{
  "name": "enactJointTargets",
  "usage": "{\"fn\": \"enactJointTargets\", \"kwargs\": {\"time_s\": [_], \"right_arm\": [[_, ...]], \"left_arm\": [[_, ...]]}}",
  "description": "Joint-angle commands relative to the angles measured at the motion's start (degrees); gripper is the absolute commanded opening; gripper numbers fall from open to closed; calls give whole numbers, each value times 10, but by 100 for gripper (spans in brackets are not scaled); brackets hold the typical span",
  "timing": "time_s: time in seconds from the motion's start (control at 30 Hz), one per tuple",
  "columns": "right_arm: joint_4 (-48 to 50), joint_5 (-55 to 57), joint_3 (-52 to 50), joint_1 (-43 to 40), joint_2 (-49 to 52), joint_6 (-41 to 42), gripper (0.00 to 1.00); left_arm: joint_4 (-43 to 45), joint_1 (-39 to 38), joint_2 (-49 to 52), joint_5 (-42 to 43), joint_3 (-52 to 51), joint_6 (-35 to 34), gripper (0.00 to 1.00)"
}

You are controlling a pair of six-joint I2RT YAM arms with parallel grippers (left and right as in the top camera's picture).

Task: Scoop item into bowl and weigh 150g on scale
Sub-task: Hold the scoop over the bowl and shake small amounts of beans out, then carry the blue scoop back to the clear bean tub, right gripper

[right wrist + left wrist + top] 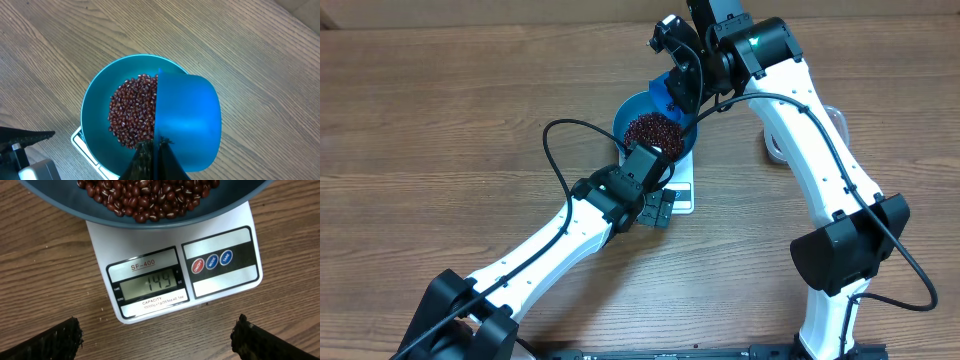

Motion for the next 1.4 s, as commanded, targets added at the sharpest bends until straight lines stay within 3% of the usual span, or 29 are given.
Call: {"fn": "enactJointTargets", "kwargs": {"time_s": [0.0, 1.03, 1.37], "right_arm": [[2, 5, 8, -2, 1, 4, 4], [-16, 21, 35, -2, -38, 4, 4], [-21, -22, 35, -26, -37, 110, 4]], "left_arm": [[2, 3, 3, -3, 0, 13, 100], [2, 3, 3, -6, 0, 13, 100], [2, 3, 3, -6, 0, 13, 100]]}}
